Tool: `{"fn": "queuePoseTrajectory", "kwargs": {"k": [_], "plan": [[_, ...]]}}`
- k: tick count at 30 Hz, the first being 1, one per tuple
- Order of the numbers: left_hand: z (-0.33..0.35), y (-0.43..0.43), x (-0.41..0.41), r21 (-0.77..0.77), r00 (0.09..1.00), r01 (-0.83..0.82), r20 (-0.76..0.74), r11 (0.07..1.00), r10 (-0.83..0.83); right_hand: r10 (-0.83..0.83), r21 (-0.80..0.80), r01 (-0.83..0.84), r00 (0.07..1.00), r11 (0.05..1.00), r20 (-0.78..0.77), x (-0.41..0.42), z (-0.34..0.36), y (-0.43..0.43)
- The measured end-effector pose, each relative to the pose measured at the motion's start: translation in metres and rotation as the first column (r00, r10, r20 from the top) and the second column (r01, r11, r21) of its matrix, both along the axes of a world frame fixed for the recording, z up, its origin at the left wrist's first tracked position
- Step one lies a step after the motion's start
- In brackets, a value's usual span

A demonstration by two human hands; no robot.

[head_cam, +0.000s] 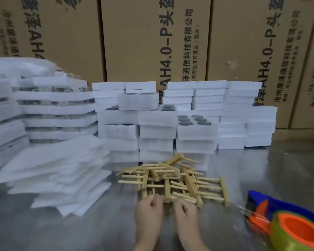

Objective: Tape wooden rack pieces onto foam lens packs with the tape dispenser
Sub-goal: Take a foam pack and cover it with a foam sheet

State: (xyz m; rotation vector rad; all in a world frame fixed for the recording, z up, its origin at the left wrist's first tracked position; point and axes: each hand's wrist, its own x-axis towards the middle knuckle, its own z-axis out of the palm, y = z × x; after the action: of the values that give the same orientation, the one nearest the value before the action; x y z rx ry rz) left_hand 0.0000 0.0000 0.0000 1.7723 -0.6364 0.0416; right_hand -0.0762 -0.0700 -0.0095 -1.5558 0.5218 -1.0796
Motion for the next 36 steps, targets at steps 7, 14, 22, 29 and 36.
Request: {"fn": "queuePoseTrajectory", "kwargs": {"k": [7,14,22,29,36], "plan": [[0.004,0.004,0.008,-0.138,0.987,-0.020,-0.162,0.990,-0.002,0.032,0.090,-0.023,0.995,0.996,-0.094,-0.014,0.011,-0.001],[0.002,-0.009,0.007,0.011,0.990,0.128,-0.063,0.992,-0.127,-0.006,-0.062,-0.002,0.992,0.998,-0.126,-0.019,0.007,-0.017],[-0.005,-0.022,0.008,0.229,0.951,0.244,0.135,0.942,-0.279,-0.492,-0.569,0.378,0.869,0.730,-0.055,-0.010,0.057,-0.059],[-0.014,-0.025,0.010,0.335,0.915,0.220,0.254,0.916,-0.312,-0.690,-0.784,-0.006,0.470,0.621,-0.550,0.054,0.179,-0.168],[-0.017,-0.024,0.013,0.353,0.917,0.254,0.208,0.900,-0.340,-0.559,-0.675,-0.341,0.383,0.655,-0.736,0.055,0.224,-0.205]]}}
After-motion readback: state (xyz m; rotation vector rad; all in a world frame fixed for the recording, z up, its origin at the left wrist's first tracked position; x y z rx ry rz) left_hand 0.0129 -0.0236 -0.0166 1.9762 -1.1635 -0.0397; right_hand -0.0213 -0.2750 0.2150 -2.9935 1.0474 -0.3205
